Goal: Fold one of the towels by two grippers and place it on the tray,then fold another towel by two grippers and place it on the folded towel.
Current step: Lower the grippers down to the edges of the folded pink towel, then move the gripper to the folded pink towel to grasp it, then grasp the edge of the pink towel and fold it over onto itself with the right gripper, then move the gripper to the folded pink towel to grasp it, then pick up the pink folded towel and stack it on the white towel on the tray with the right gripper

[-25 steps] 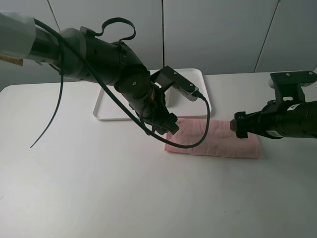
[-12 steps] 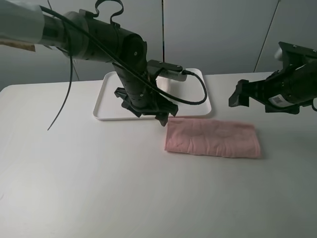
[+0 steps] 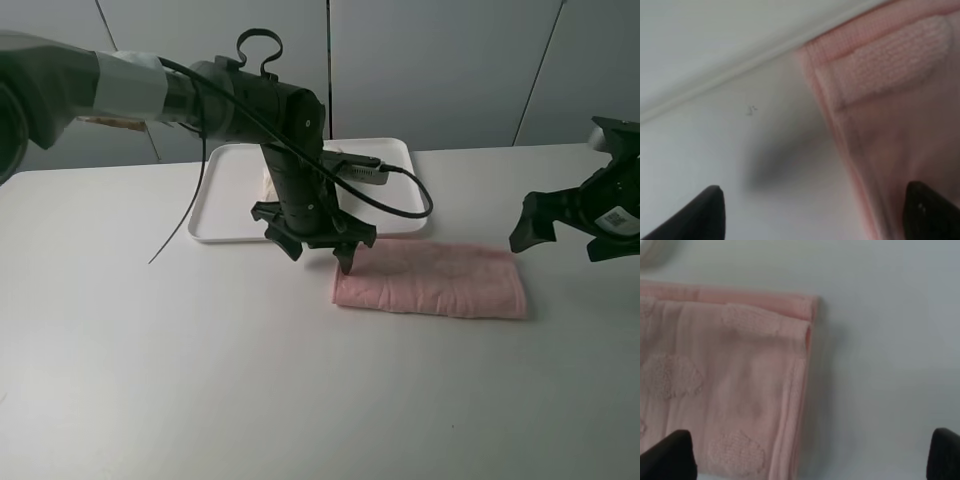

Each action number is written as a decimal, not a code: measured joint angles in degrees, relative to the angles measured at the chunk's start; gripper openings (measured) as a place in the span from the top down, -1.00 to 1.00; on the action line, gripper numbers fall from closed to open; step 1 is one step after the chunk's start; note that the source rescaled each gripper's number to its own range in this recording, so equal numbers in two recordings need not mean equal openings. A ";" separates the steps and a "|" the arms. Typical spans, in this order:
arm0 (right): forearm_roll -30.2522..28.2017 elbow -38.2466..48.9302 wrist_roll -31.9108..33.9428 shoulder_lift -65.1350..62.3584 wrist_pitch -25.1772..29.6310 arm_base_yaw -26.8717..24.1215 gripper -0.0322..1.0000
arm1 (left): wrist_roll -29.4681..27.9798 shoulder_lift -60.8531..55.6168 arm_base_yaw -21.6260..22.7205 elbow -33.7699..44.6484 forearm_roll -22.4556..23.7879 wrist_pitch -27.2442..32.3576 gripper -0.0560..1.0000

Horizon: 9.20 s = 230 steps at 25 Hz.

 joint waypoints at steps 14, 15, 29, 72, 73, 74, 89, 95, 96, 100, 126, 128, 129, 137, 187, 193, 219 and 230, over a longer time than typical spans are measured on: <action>-1.33 -5.37 1.62 6.05 4.09 4.00 -0.91 | -4.65 2.76 0.00 -1.92 0.57 1.52 -0.85; -1.99 -6.04 2.69 6.59 4.51 4.00 -0.90 | -4.69 2.76 0.00 -1.92 0.57 1.52 -0.85; -7.10 -8.78 9.98 15.92 7.36 4.12 -0.72 | -4.79 2.76 0.00 -1.92 0.57 1.74 -0.85; -5.68 -11.00 12.01 21.22 5.67 9.78 0.84 | -4.91 2.76 0.00 -1.92 0.67 2.07 -0.85; -5.68 -10.88 11.65 20.95 5.77 10.04 0.84 | -5.01 2.76 0.00 -1.92 0.81 2.06 -0.85; -5.59 -10.74 11.21 20.55 5.90 10.06 0.84 | -5.00 2.76 0.00 -1.92 0.91 2.17 -0.85; 16.36 -10.42 -4.01 12.13 11.57 10.39 0.84 | -5.19 2.76 0.00 -2.05 2.43 3.93 -0.85; 29.39 -10.42 -12.20 12.13 13.62 10.39 0.84 | -5.09 2.76 0.00 -2.05 2.53 3.93 -0.85; 30.47 -10.42 -13.10 12.13 14.22 10.39 0.84 | -5.09 2.76 0.00 -2.05 2.53 3.93 -0.85; 32.16 -10.28 -15.01 12.13 14.63 10.70 0.84 | -5.09 2.76 0.00 -2.05 2.53 3.93 -0.85; 68.82 -1.80 -46.37 20.22 13.62 13.19 0.84 | -3.71 2.76 0.00 -2.05 2.66 3.93 -0.85; 69.28 -1.80 -46.67 20.22 13.62 13.19 0.84 | -3.50 2.76 0.00 -2.05 2.52 3.93 -0.85; 69.45 -1.80 -46.81 20.22 13.62 13.19 0.84 | -3.40 2.76 0.00 -2.05 2.44 3.93 -0.85; 70.50 -1.80 -47.50 20.22 13.51 13.19 0.84 | -2.17 -1.65 1.09 -5.74 2.44 7.83 -0.85; 46.72 -5.75 -22.01 19.76 4.05 13.33 -0.36 | 4.73 -4.50 2.78 -17.96 6.95 18.58 -0.85; 48.91 -7.61 -23.60 22.64 4.48 13.33 -0.36 | 5.54 -4.50 2.78 -18.05 6.95 18.58 -0.85; 56.74 -8.19 -37.97 26.39 9.15 13.33 0.77 | 9.35 -4.50 2.78 -18.05 6.51 18.66 -0.85; 41.60 -11.02 -29.69 12.69 9.35 9.84 0.77 | 12.18 -4.50 3.38 -17.90 5.38 18.66 -0.85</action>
